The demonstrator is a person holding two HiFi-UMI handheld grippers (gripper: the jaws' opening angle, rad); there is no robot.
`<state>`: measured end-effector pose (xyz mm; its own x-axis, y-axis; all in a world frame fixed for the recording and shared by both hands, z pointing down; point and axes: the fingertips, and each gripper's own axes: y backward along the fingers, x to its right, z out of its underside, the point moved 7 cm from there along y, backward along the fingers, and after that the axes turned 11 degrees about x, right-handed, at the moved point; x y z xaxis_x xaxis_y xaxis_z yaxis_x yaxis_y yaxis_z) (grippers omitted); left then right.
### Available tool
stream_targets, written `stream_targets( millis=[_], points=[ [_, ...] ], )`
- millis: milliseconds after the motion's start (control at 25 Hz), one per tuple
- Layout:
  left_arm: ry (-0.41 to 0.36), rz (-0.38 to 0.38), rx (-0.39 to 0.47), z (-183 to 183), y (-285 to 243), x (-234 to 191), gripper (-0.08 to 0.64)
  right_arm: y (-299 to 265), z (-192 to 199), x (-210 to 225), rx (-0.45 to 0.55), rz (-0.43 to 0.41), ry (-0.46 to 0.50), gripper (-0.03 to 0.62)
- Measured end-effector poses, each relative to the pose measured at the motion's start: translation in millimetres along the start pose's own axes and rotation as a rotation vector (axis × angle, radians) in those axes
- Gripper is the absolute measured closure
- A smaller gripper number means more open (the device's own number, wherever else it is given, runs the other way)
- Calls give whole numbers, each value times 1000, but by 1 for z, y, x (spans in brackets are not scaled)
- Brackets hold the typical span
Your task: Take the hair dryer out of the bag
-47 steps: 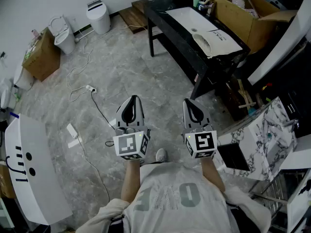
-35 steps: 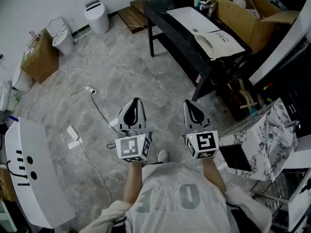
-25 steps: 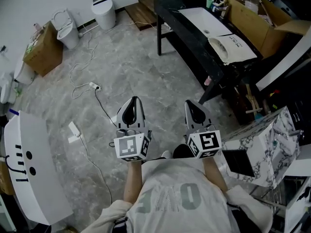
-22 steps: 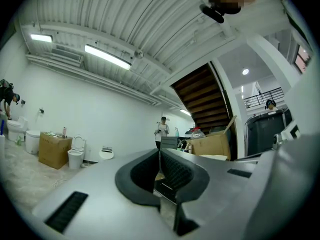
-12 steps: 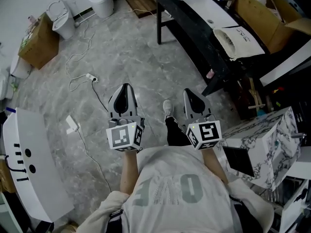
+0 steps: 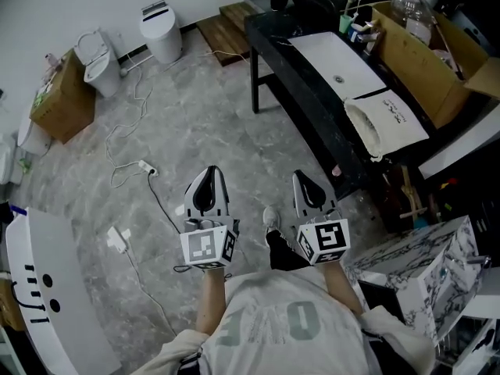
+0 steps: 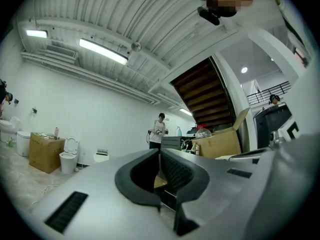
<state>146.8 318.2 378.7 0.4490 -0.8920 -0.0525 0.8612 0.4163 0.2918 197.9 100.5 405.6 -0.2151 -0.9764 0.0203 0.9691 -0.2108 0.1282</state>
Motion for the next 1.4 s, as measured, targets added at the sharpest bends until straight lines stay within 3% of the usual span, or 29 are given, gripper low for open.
stream_targets(
  millis=[320, 640, 1400],
  points=[
    [25, 28, 8, 25, -130, -11, 525, -109, -4, 74, 18, 35, 11, 560],
    [36, 114, 50, 46, -261, -7, 523, -195, 0, 145, 19, 89, 17, 560],
    [57, 220, 65, 71, -396, -21, 525, -297, -9, 203, 78, 250, 50, 560]
  ],
)
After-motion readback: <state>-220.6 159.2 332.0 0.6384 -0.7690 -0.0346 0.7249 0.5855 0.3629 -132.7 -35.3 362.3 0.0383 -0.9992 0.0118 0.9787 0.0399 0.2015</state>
